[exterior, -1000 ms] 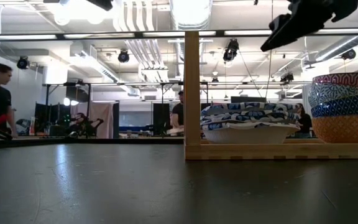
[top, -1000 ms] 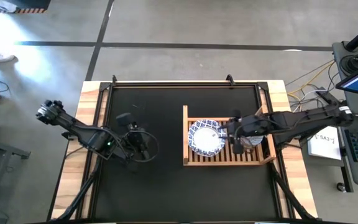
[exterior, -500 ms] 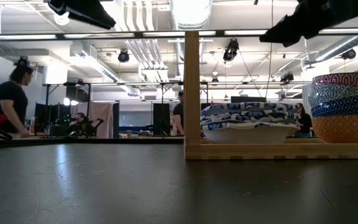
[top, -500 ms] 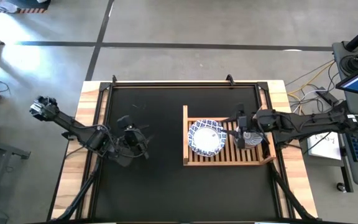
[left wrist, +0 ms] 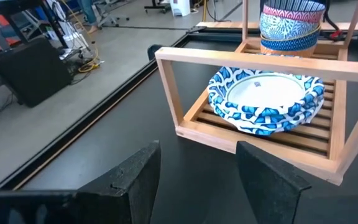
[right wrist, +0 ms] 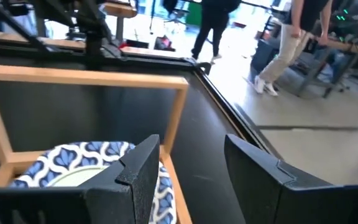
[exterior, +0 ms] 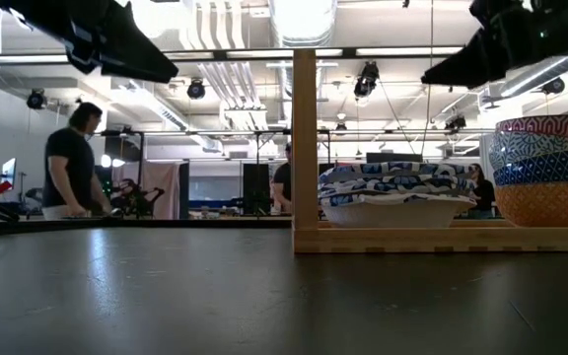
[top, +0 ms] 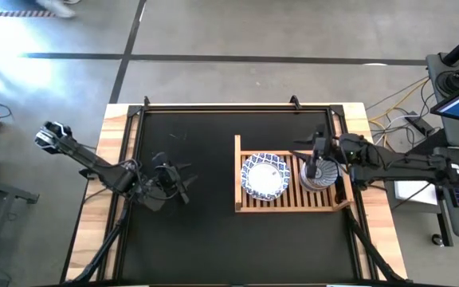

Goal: Place and stack bowls onto a shelf
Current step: Return to Home Position

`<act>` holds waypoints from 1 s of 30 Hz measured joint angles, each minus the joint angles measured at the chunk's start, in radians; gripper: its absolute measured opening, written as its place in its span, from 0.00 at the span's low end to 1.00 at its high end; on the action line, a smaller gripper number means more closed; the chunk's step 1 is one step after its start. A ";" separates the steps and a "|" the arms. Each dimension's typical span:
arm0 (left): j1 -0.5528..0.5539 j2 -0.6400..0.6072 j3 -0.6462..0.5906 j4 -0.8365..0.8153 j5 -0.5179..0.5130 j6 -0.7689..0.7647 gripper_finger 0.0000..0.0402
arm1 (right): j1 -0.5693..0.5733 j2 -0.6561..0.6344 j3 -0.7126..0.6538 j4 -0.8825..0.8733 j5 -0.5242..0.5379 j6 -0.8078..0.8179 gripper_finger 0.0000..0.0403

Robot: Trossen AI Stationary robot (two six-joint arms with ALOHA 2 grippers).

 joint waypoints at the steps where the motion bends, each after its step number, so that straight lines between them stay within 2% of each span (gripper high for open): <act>1: 0.000 0.000 -0.011 0.017 0.000 0.003 0.48 | -0.009 -0.011 -0.013 0.001 0.000 0.012 0.42; 6: 0.000 0.000 -0.039 0.059 0.000 0.004 0.48 | -0.034 -0.058 -0.126 0.121 0.000 0.032 0.42; 15: 0.000 0.000 -0.039 0.071 0.000 0.002 0.48 | -0.065 -0.087 -0.317 0.602 -0.001 0.015 0.42; 18: 0.000 0.003 -0.039 0.077 0.000 0.002 0.48 | -0.082 -0.093 -0.342 0.669 0.000 0.015 0.42; 26: 0.000 0.008 -0.039 0.085 0.000 0.005 0.48 | -0.115 -0.107 -0.357 0.691 0.000 0.026 0.42; 30: 0.000 0.009 -0.040 0.085 0.000 0.005 0.48 | -0.115 -0.107 -0.360 0.757 -0.022 0.027 0.42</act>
